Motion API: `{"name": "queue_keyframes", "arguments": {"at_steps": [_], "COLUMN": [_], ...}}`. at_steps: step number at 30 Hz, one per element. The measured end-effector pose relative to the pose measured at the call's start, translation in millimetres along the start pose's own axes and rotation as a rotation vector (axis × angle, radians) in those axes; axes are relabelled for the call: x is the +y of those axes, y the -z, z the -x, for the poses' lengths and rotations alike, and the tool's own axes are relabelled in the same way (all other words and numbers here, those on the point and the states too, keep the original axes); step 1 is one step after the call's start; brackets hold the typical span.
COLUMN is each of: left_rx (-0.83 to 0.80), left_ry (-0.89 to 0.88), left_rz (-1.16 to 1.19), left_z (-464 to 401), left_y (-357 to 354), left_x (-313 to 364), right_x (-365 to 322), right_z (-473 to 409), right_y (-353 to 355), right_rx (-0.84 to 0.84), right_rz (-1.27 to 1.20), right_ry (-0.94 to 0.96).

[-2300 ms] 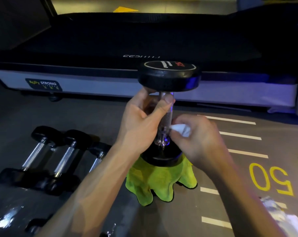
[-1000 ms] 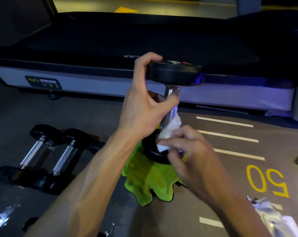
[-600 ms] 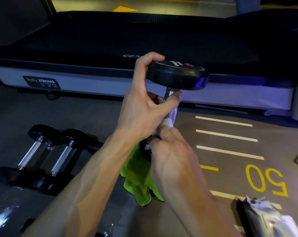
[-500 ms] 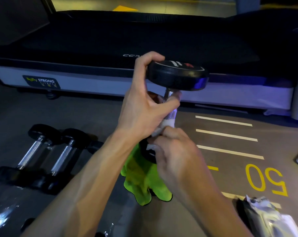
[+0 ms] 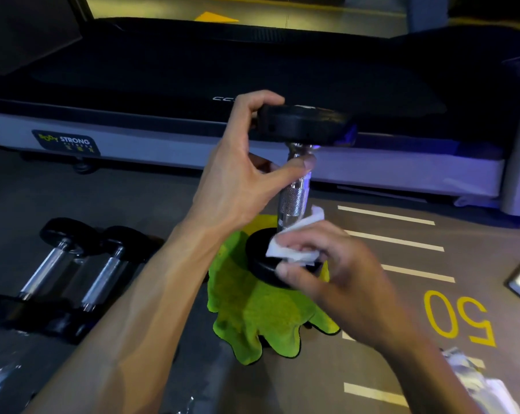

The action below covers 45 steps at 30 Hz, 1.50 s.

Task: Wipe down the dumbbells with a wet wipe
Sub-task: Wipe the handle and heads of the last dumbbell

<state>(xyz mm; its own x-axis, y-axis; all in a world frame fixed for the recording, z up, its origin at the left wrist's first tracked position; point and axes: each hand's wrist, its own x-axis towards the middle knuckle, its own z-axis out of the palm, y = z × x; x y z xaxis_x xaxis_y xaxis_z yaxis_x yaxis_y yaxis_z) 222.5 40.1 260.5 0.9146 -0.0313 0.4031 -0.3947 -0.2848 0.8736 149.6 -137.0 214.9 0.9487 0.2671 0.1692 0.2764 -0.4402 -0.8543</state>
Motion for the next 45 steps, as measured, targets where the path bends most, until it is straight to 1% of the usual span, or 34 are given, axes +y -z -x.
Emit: {"name": "queue_keyframes", "arguments": {"at_steps": [2,3,4,7,8,11,13,19,22,23,25,28,30,32,36,37,38,41,42,43,45], "left_rx": [-0.009,-0.007,-0.005,-0.024,-0.029,-0.022,-0.017,0.000,0.021,0.022,0.026,0.015,-0.001,-0.018,-0.023,-0.032,-0.040,-0.041,-0.038,-0.035,-0.045], "left_ry": [-0.006,-0.010,-0.010,-0.002,0.002,0.011,0.010,0.024,0.027,0.031,0.038,0.043,0.040,0.029,0.020,0.021,0.020,0.017,0.020,0.021,0.015], "left_rz": [-0.025,-0.047,-0.064,-0.044,-0.040,-0.020,-0.001,0.051,0.046,0.045,0.050,0.048,0.037,0.031,0.031,0.030,0.030,0.041,0.046,0.048,0.049], "left_z": [0.2,1.0,2.2,3.9,3.3,-0.2,-1.5,-4.7,-7.6,-8.8,-10.8,-11.6,-10.7,-11.4,-13.5,-13.7,-13.5,-13.5,-13.4,-13.4,-13.5], "left_y": [3.5,5.3,6.6,8.0,8.1,8.2,8.0,5.3,6.8,7.2,8.5,10.7,11.4,10.7,9.3,9.1,9.1,10.8,11.3,11.2,9.0], "left_x": [-1.1,-1.7,-2.2,-3.4,-3.3,-3.4,-4.4,-5.7,-7.2,-7.7,-8.0,-6.8,-4.2,-1.8,1.9,2.8,4.1,5.5,5.2,4.4,3.9], "right_x": [-0.6,-1.0,-0.7,1.3,1.2,-0.6,-0.6,-0.8,-10.7,-12.1,-8.9,5.0,5.1,-3.3,-15.8,-13.1,-8.1,7.8,8.3,6.5,-4.8], "right_z": [-4.0,-5.2,-5.8,-12.4,-15.3,-19.9,-18.9,-31.4,-46.1,-46.6,-39.0,-20.7,-20.7,-31.1,-49.0,-45.8,-39.5,-17.1,-15.8,-19.2,-33.9], "right_y": [6.9,10.1,12.1,7.4,5.0,0.6,-4.0,-18.6,-11.4,-11.9,-16.3,-14.7,-7.8,-3.1,-8.1,-11.0,-13.6,-16.1,-14.2,-11.6,-5.2], "right_rx": [-0.196,-0.259,-0.283,-0.227,-0.196,-0.064,0.046,0.351,0.462,0.468,0.414,0.295,0.247,0.269,0.482,0.496,0.473,0.317,0.289,0.286,0.366], "right_rz": [0.051,0.037,0.042,0.177,0.184,0.098,0.143,0.412,0.427,0.400,0.364,0.335,0.352,0.387,0.389,0.375,0.367,0.332,0.331,0.351,0.402], "right_ry": [-0.015,-0.040,-0.051,-0.031,-0.022,-0.009,0.058,0.341,0.379,0.375,0.350,0.196,0.153,0.195,0.293,0.291,0.272,0.155,0.135,0.145,0.222]}}
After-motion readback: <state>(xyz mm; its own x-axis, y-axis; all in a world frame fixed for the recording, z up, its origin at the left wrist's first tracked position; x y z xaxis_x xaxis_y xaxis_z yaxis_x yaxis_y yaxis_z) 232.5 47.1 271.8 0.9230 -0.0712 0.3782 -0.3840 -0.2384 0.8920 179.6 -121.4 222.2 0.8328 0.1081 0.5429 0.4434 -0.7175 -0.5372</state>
